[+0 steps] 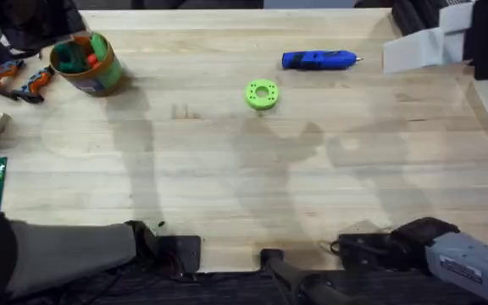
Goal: Pick up the gripper from the table and insert it into the empty holder that is missing its gripper. Then pick up a screw, insert it into the mounting hole, and use the screwdriver to tighten it. Finally, clean up the table by picking up the vegetable and placing it into the bucket.
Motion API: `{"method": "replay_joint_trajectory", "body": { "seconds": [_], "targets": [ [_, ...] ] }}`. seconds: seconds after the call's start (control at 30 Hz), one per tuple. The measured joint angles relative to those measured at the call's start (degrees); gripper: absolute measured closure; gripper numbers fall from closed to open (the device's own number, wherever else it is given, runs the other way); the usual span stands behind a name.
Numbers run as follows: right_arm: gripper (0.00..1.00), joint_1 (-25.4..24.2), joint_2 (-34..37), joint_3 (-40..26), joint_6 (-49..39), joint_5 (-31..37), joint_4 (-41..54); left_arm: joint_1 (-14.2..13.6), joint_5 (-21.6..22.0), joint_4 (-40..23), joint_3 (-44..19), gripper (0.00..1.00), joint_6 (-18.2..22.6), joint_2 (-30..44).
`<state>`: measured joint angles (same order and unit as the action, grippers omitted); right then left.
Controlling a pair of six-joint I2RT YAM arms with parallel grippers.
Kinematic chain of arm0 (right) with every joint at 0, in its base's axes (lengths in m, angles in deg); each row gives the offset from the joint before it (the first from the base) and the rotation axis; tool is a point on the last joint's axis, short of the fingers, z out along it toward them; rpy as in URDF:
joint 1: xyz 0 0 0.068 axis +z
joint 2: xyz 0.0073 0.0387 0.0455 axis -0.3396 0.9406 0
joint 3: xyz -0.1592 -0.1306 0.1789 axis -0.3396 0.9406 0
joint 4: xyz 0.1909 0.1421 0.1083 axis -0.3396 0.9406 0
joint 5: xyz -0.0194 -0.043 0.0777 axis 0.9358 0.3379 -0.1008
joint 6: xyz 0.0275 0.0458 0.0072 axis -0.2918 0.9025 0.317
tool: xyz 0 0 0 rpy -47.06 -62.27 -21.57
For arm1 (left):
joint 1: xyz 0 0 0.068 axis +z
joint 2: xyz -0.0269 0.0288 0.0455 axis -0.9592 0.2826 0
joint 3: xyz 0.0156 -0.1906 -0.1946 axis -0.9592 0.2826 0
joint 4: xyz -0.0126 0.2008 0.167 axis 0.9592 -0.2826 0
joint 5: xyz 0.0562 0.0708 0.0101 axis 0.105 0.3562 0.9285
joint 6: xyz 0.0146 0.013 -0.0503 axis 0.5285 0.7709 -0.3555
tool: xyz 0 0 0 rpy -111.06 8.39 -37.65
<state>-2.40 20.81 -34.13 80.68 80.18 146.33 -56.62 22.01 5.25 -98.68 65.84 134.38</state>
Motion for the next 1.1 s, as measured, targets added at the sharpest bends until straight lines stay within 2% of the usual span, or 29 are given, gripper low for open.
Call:
{"method": "replay_joint_trajectory", "body": {
  "seconds": [0.27, 0.47, 0.63, 0.67, 0.77, 0.83, 1.0, 1.07, 1.1],
  "targets": [
    [0.008, 0.0, 0.0, 0.0, 0.0, 0.0, 0.0, 3.9, 1.5, 7.0, 0.0, 0.993, 0.0, 4.5],
    [0.009, 0.0, 0.0, 0.0, 0.0, 0.0, 0.0, 5.0, 1.7, 11.2, 0.0, 0.993, 0.0, 8.8],
    [0.008, 0.0, 0.0, 0.0, 0.0, 0.0, 0.0, 5.2, 1.8, 12.1, 0.0, 0.966, 0.0, 10.1],
    [0.008, 0.0, 0.0, 0.0, 0.0, 0.0, 0.0, 5.2, 1.8, 12.2, 0.0, 0.929, 0.1, 10.1],
    [0.009, 0.0, 0.0, 0.0, 0.0, 0.0, 0.0, 5.2, 1.8, 12.3, 0.0, 0.649, 0.2, 10.1],
    [0.009, 0.0, 0.0, 0.0, 0.0, 0.0, 0.0, 5.2, 1.9, 12.3, 0.0, 0.52, 0.2, 10.1],
    [0.009, 0.0, 0.0, 0.0, 0.0, 0.0, 0.0, 5.2, 1.9, 11.2, 0.0, 0.453, 0.2, 10.1],
    [0.009, 0.0, 0.0, 0.0, 0.0, 0.0, 0.0, 5.2, 1.4, 9.5, 0.0, 0.451, 0.2, 10.0],
    [0.008, 0.0, 0.0, 0.0, 0.0, 0.0, 0.0, 5.2, 0.2, 5.6, 0.0, 0.452, 0.2, 9.3]
  ]
}}
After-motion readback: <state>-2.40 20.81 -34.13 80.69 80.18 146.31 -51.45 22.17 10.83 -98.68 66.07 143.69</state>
